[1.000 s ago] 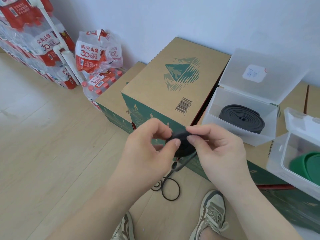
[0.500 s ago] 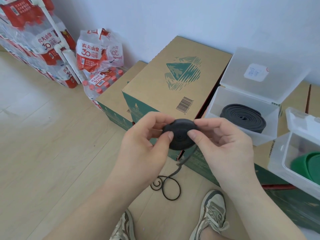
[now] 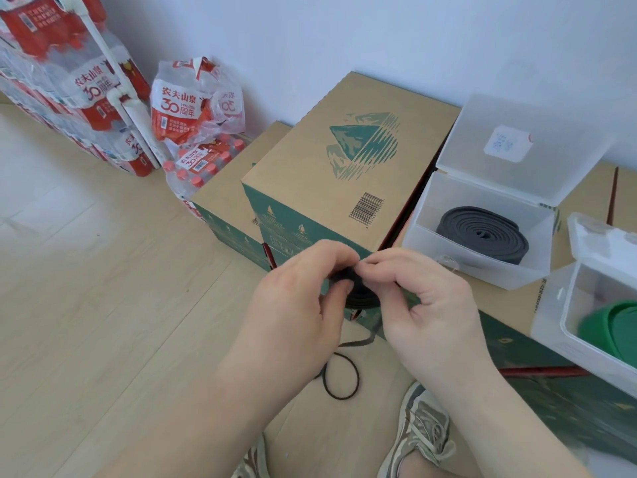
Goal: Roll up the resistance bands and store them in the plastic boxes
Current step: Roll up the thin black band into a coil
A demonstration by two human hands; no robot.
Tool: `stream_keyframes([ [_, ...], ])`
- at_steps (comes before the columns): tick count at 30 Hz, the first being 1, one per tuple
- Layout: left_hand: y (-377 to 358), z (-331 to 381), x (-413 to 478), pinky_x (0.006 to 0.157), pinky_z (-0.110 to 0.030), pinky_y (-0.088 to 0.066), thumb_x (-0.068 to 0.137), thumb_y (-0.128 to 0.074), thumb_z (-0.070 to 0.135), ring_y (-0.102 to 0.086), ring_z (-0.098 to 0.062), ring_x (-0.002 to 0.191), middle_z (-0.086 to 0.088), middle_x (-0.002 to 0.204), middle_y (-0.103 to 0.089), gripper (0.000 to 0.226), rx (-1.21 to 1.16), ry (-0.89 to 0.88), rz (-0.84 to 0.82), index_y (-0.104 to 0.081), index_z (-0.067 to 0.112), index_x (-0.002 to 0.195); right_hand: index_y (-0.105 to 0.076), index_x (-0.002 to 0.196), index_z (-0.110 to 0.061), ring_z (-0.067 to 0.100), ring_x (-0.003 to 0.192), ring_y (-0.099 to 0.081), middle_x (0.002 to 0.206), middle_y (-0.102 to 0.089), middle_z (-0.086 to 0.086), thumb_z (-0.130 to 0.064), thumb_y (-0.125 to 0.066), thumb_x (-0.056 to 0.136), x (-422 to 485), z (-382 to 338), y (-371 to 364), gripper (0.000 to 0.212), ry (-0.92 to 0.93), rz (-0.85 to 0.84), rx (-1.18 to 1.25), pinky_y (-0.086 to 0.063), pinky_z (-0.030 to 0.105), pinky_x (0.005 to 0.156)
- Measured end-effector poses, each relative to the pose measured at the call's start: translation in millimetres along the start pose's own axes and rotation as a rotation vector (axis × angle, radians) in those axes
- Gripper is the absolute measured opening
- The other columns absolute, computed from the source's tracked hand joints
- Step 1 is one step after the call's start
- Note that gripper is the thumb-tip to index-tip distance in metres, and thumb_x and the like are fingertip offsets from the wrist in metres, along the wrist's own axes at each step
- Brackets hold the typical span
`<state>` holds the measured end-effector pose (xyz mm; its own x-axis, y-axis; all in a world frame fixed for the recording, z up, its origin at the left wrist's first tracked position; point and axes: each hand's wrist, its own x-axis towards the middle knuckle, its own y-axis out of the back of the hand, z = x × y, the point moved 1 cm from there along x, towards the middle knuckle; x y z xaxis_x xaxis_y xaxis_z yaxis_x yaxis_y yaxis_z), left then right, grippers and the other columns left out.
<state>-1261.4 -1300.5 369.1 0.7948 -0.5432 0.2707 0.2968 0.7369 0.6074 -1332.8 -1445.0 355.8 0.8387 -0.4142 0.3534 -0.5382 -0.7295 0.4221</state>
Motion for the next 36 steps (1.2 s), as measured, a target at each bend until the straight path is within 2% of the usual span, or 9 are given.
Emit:
stream_keyframes([
  [3, 3, 0, 3, 0.070, -0.018, -0.056, 0.090, -0.071, 0.001, -0.068, 0.002, 0.091, 0.020, 0.096, -0.070, 0.029, -0.130, 0.123, 0.054, -0.068, 0.028, 0.101, -0.081, 0.090, -0.023, 0.008, 0.091, -0.074, 0.089, -0.079, -0.014, 0.003, -0.079, 0.084, 1, -3, 1, 0.026, -0.208, 0.035, 0.117, -0.057, 0.019, 0.084],
  [8, 5, 2, 4, 0.074, -0.023, -0.060, 0.096, -0.063, -0.002, -0.070, -0.008, 0.089, 0.018, 0.095, -0.070, 0.035, -0.334, 0.257, 0.071, -0.065, 0.033, 0.099, -0.077, 0.093, -0.028, 0.009, 0.086, -0.075, 0.090, -0.080, -0.012, -0.005, -0.079, 0.087, 8, -1, 8, 0.025, -0.353, 0.089, 0.200, -0.060, 0.027, 0.083],
  [13, 4, 2, 5, 0.066, -0.016, -0.057, 0.099, -0.059, -0.002, -0.071, -0.014, 0.088, 0.015, 0.097, -0.071, 0.034, -0.410, 0.288, 0.067, -0.062, 0.032, 0.100, -0.078, 0.096, -0.031, 0.006, 0.087, -0.074, 0.092, -0.079, -0.014, 0.002, -0.075, 0.089, 7, -4, 7, 0.034, -0.329, 0.084, 0.249, -0.055, 0.013, 0.079],
  [16, 3, 0, 3, 0.067, -0.016, -0.056, 0.093, -0.067, 0.002, -0.065, -0.003, 0.097, 0.019, 0.101, -0.067, 0.034, -0.164, 0.174, 0.032, -0.061, 0.033, 0.107, -0.080, 0.093, -0.027, 0.006, 0.088, -0.073, 0.092, -0.079, -0.013, 0.008, -0.073, 0.089, 6, 1, 7, 0.035, -0.252, 0.080, 0.170, -0.051, 0.010, 0.080],
  [20, 1, -1, 0, 0.071, -0.025, -0.057, 0.090, -0.070, 0.008, -0.063, -0.003, 0.098, 0.017, 0.102, -0.067, 0.026, 0.017, -0.025, 0.025, -0.065, 0.023, 0.112, -0.081, 0.091, -0.014, 0.007, 0.094, -0.071, 0.095, -0.077, -0.007, 0.017, -0.068, 0.086, 2, 1, 3, 0.034, -0.057, 0.041, 0.027, -0.052, 0.014, 0.083],
  [25, 1, -4, -1, 0.072, -0.031, -0.058, 0.090, -0.069, 0.007, -0.062, -0.001, 0.096, 0.018, 0.099, -0.066, 0.026, 0.024, -0.043, 0.040, -0.066, 0.025, 0.107, -0.082, 0.093, -0.017, 0.010, 0.098, -0.072, 0.099, -0.077, -0.011, 0.012, -0.071, 0.086, 0, 0, 1, 0.032, 0.014, 0.036, -0.029, -0.056, 0.024, 0.087],
  [30, 3, -4, 1, 0.069, -0.038, -0.060, 0.092, -0.070, 0.003, -0.065, -0.010, 0.095, 0.017, 0.097, -0.066, 0.031, -0.216, 0.132, 0.089, -0.063, 0.032, 0.101, -0.081, 0.090, -0.022, 0.008, 0.086, -0.077, 0.088, -0.081, -0.009, -0.001, -0.083, 0.082, 7, -3, 6, 0.023, -0.346, 0.129, 0.256, -0.060, 0.021, 0.080],
  [33, 4, -5, 5, 0.077, -0.047, -0.063, 0.094, -0.067, 0.000, -0.068, -0.020, 0.099, 0.011, 0.104, -0.070, 0.034, -0.415, 0.267, 0.137, -0.063, 0.032, 0.105, -0.079, 0.092, -0.023, 0.012, 0.088, -0.077, 0.090, -0.081, -0.004, 0.000, -0.081, 0.083, 9, -3, 11, 0.025, -0.404, 0.113, 0.326, -0.061, 0.024, 0.081],
  [36, 5, -3, 7, 0.075, -0.038, -0.065, 0.096, -0.061, -0.006, -0.070, -0.024, 0.101, 0.006, 0.108, -0.070, 0.035, -0.546, 0.324, 0.128, -0.061, 0.025, 0.111, -0.077, 0.094, -0.026, 0.011, 0.090, -0.075, 0.093, -0.081, -0.005, 0.003, -0.078, 0.086, 9, -5, 8, 0.030, -0.404, 0.076, 0.332, -0.059, 0.023, 0.081],
])
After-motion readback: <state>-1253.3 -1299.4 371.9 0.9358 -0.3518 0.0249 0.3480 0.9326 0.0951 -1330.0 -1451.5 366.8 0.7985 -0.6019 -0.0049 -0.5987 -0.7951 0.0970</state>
